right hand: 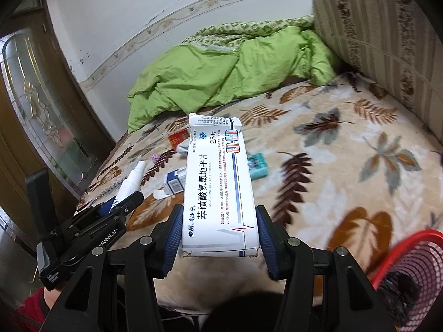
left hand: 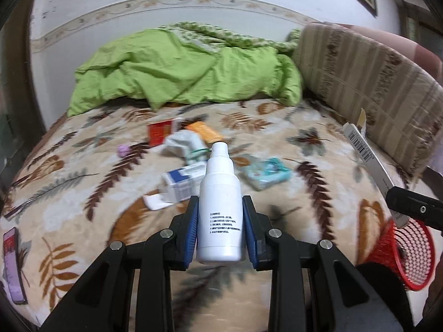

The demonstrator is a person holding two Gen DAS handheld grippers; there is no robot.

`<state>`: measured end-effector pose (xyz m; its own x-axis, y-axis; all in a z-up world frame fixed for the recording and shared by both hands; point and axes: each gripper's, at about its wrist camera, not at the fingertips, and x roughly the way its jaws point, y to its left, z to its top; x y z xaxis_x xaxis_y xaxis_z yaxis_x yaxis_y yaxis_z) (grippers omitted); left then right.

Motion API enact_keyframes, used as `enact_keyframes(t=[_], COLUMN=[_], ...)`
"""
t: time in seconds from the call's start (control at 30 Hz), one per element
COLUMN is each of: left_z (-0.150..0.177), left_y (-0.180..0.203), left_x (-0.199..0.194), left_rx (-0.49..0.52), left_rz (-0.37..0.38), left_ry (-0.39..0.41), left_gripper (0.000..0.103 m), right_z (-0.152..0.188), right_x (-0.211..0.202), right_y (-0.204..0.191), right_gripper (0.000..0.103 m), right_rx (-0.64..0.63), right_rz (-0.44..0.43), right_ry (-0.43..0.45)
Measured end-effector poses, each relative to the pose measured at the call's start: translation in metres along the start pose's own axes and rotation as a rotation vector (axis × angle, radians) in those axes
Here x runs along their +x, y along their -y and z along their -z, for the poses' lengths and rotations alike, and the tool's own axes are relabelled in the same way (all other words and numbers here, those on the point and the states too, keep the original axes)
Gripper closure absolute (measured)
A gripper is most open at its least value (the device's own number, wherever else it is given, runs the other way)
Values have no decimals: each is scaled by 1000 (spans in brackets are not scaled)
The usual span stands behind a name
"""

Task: Collect trash
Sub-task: 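Carry both held items to the red basket and open both grippers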

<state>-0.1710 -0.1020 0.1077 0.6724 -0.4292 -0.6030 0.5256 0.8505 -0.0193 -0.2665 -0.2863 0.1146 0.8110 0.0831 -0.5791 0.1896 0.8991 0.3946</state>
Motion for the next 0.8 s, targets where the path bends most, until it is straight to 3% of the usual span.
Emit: enact_keyframes(t=[0.17, 0.33, 0.53, 0.8], left_z=[-7, -17, -18, 2], left_y=[46, 102, 172, 245], left_x=[-6, -12, -8, 1], left_rx=[72, 141, 199, 271], left_rz=[100, 246, 450, 595], left_ry=[-2, -15, -101, -233], left_gripper=[74, 74, 74, 74], right_z=[7, 19, 42, 65], right_x=[-38, -77, -126, -151], right_y=[38, 83, 141, 176], right_gripper=[48, 48, 48, 48], right_rx=[75, 177, 316, 414], right_rz=[65, 157, 277, 342], right_ry=[17, 41, 62, 61])
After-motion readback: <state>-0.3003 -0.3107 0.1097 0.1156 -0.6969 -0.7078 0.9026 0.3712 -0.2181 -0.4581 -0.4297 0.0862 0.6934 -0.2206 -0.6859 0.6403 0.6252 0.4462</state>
